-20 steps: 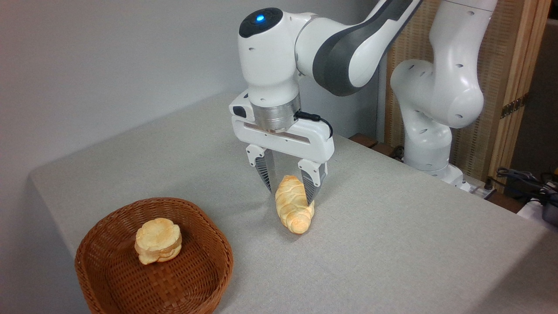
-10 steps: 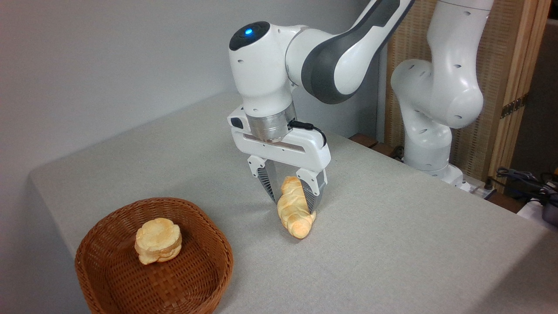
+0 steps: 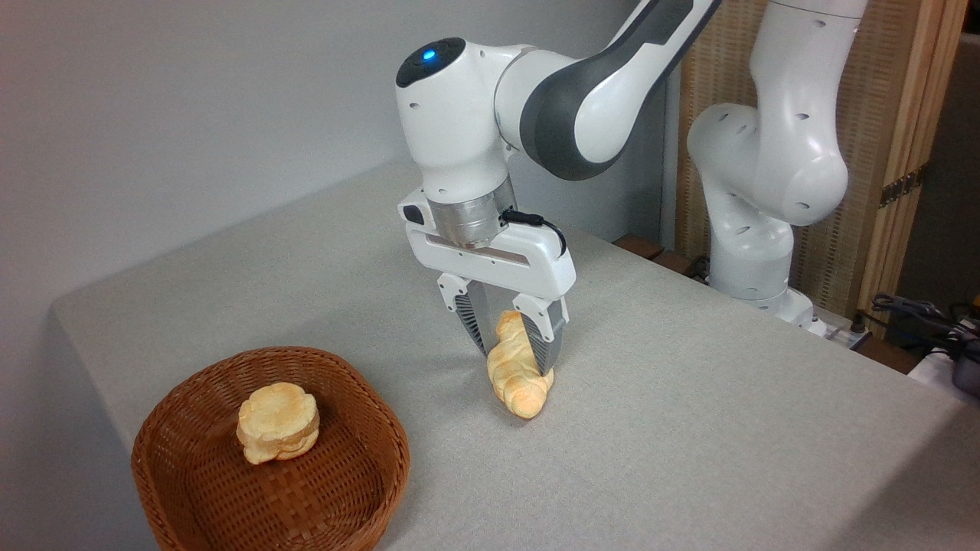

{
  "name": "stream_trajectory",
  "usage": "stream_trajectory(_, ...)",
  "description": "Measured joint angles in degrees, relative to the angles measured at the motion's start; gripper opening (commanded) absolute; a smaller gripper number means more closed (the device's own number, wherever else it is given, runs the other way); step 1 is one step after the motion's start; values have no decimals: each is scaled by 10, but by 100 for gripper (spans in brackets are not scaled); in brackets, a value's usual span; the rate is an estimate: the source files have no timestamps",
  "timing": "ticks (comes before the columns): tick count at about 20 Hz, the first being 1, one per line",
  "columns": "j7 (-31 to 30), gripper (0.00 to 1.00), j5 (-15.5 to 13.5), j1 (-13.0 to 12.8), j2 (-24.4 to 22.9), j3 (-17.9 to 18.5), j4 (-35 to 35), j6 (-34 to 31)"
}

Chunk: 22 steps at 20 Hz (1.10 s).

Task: Put bread into the basket
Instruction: 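Lift the held bread roll and carry it over the wicker basket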

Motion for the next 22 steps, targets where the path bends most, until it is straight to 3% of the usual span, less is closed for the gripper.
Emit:
stream_trajectory(10,8,27,0,-6,1,-1,4,0)
stream_trajectory(22,9,28,-3,-26,3,-21,79,4)
